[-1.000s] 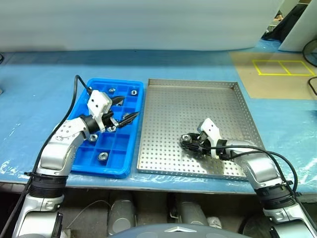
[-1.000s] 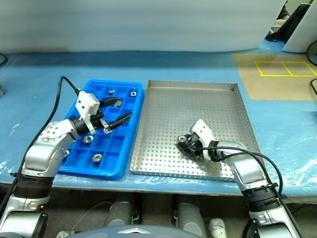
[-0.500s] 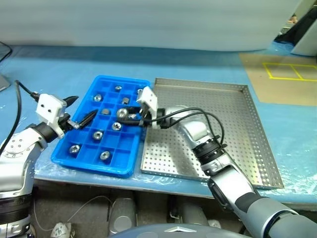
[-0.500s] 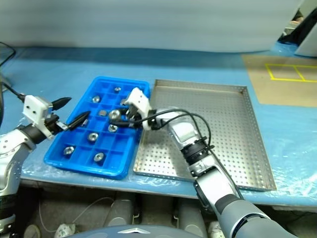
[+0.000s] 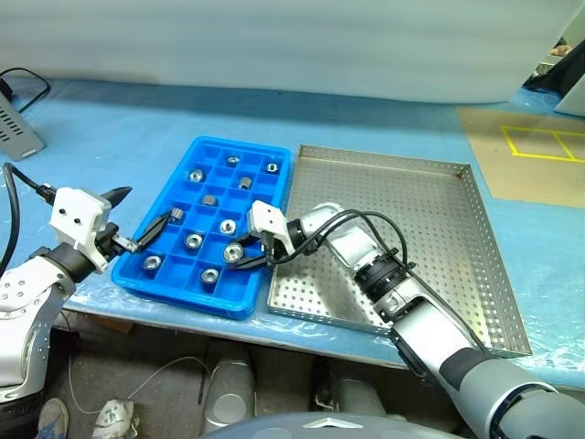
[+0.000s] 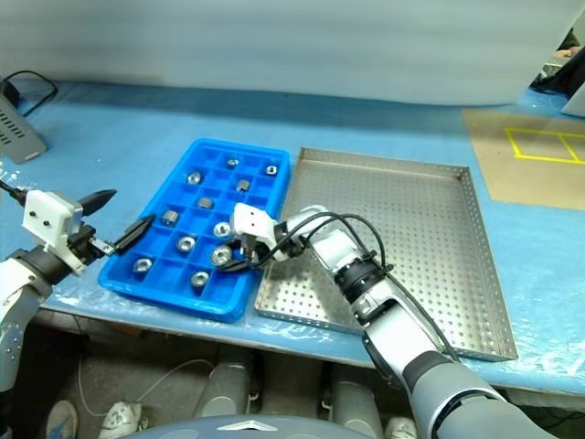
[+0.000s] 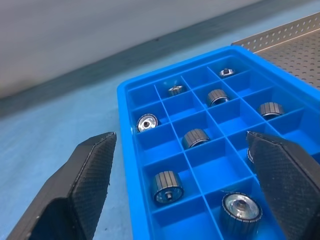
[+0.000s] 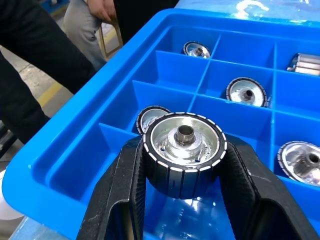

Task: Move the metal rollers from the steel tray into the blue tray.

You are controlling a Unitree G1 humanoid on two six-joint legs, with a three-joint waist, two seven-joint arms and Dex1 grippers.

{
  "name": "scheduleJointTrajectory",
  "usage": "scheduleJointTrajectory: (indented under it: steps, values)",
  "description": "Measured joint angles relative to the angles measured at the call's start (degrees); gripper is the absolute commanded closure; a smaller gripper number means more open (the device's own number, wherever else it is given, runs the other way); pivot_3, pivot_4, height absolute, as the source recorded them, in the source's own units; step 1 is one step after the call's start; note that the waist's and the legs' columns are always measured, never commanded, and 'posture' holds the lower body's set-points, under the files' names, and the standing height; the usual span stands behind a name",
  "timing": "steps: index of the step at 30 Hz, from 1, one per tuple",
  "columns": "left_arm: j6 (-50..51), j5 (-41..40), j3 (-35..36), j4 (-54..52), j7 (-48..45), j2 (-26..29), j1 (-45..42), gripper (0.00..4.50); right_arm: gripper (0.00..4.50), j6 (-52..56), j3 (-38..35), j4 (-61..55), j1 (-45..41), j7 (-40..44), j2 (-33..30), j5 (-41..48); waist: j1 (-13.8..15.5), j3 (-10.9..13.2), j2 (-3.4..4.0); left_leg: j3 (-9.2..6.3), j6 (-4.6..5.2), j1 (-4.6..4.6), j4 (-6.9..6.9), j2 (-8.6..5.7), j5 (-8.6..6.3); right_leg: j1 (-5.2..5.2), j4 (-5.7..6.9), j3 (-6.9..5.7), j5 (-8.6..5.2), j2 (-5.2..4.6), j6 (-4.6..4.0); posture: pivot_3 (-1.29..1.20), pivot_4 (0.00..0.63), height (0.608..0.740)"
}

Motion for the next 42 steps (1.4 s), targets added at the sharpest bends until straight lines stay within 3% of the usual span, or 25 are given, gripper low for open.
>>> scheduleJointTrajectory:
  steps: [3, 11, 16, 24, 27, 33, 38, 42]
  values:
    - [-0.10, 0.00, -1.29, 1.50, -0.29, -0.07, -1.99, 0.12, 2.86, -0.91, -0.36, 0.78, -0.84, -1.30, -0.03, -1.16, -0.13, -0.01, -0.02, 0.01, 0.02, -0.06, 0.01, 0.00, -0.01, -0.02, -0.02, 0.00, 0.01, 0.00, -0.03, 0.21, 0.150, 0.740]
    - [-0.08, 0.18, -6.71, 3.01, -0.85, -1.63, -6.22, 0.12, 0.14, -1.58, -3.09, -0.15, -0.05, -4.94, -1.05, -2.46, -0.18, -0.03, -0.02, 0.04, 0.14, -0.31, 0.07, -0.02, -0.08, -0.15, -0.09, 0.00, 0.01, 0.00, -0.03, 0.14, 0.150, 0.740]
    - [-0.03, 0.67, -12.45, 5.04, -0.77, -4.67, -11.26, 0.12, 0.14, 2.74, -7.85, -4.56, 3.09, -6.02, -4.06, 0.54, -0.30, -0.03, -0.02, 0.04, 0.13, -0.29, 0.21, -0.01, -0.06, -0.09, -0.03, 0.01, 0.03, -0.01, -0.02, 0.09, 0.150, 0.740]
    - [-0.17, 2.22, -19.74, 12.92, 0.87, -13.08, -23.01, 0.12, 0.14, 11.65, -32.28, -8.61, 1.35, -23.64, -7.12, 13.09, -2.09, -0.06, 0.02, 0.07, -0.05, -0.25, 0.25, -0.02, 0.08, -0.07, 0.02, 0.03, 0.04, 0.00, -0.03, -0.07, 0.150, 0.740]
    - [-0.65, 4.93, -21.44, 17.78, 3.03, -15.54, -25.69, 0.12, 0.14, 10.10, -34.34, -9.53, 4.97, -28.14, -9.90, 11.31, -3.04, -0.08, 0.02, 0.09, 0.03, -0.32, 0.22, -0.04, 0.07, -0.10, -0.06, 0.04, 0.03, 0.01, 0.00, -0.12, 0.150, 0.740]
    - [-0.82, 5.04, -22.36, 24.09, 8.26, -26.58, -30.22, 0.12, 0.14, 7.89, -33.35, -15.81, 17.05, -35.51, -11.49, 6.63, -5.86, -0.08, 0.04, 0.14, 0.46, -0.53, 0.35, -0.06, 0.02, -0.19, -0.15, 0.08, 0.04, -0.02, 0.05, -0.21, 0.150, 0.740]
    - [-3.53, 5.59, -24.17, 24.30, 8.43, -28.48, -30.27, 0.12, 0.14, 9.23, -34.65, -25.67, 23.34, -39.65, -9.31, 8.10, -7.71, -0.07, 0.05, 0.13, 0.56, -0.40, 0.29, -0.01, -0.03, -0.16, -0.14, 0.05, 0.03, 0.04, 0.06, -0.22, 0.150, 0.740]
    - [-4.79, 5.02, -23.20, 24.23, 8.16, -27.99, -29.64, 0.12, 0.14, 8.17, -34.21, -27.15, 25.78, -42.13, -8.91, 7.14, -8.17, -0.07, 0.06, 0.13, 0.55, -0.41, 0.35, -0.04, -0.06, -0.10, -0.24, 0.06, 0.06, 0.02, 0.11, -0.20, 0.150, 0.740]
